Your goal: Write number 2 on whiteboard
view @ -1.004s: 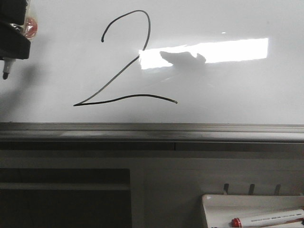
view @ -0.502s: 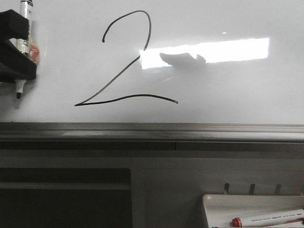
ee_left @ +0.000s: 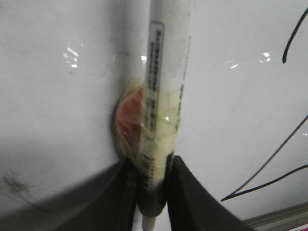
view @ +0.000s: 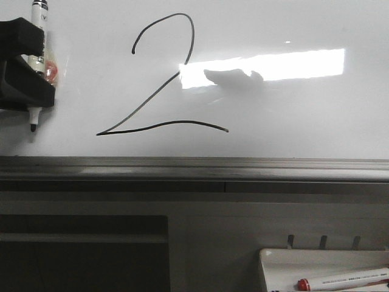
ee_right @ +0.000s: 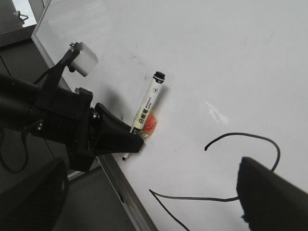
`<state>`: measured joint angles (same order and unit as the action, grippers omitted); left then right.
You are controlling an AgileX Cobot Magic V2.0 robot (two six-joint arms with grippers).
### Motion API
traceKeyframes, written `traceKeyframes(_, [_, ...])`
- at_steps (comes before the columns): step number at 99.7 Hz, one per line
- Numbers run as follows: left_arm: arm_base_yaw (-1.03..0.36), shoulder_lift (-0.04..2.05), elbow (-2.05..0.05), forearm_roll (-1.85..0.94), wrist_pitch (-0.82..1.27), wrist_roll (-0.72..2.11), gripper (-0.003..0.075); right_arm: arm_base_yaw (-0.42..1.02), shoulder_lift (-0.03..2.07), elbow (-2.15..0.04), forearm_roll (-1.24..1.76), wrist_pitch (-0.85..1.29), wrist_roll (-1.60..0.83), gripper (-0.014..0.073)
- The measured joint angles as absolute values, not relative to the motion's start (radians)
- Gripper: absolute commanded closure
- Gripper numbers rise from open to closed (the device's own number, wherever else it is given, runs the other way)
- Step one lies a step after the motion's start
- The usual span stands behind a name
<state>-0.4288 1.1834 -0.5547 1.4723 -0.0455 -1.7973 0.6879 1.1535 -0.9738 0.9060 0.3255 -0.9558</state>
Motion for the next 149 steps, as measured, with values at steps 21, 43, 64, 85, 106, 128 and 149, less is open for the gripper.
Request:
traceKeyframes(21, [-0.429, 1.186, -0.555, 1.48, -0.071, -1.798, 0.0389, 0.688, 1.154, -0.974, 0.906, 0.332, -0.956, -0.0046])
traceKeyframes(43, [-0.429, 1.186, -0.555, 1.485, -0.079, -1.798, 0.0389, 0.688, 1.154, -0.974, 0.906, 0.332, -0.956, -0.0046])
traceKeyframes(64, [-0.428, 1.129, -0.555, 1.49, -0.058, -1.798, 0.0389, 0.688, 1.154, -0.974, 0.906, 0.336, -0.956, -0.0046])
traceKeyframes(85, [-0.428, 1.016, -0.555, 1.49, -0.056, -1.798, 0.0389, 0.688, 1.154, -0.974, 0.906, 0.349, -0.956, -0.0046])
traceKeyframes(106, [-0.428, 0.912, -0.543, 1.492, -0.106, -1.798, 0.0473, 0.688, 1.149, -0.974, 0.906, 0.404, -0.949, 0.0015])
traceKeyframes(128, [-0.428, 0.687, -0.534, 1.5, -0.153, -1.743, 0.0741, 0.651, 1.056, -0.923, 0.904, 0.432, -0.887, 0.0664])
traceKeyframes(149, [-0.428, 0.38, -0.479, 1.5, -0.155, -1.634, 0.0741, 0.62, 0.851, -0.77, 0.837, 0.411, -0.878, 0.0657])
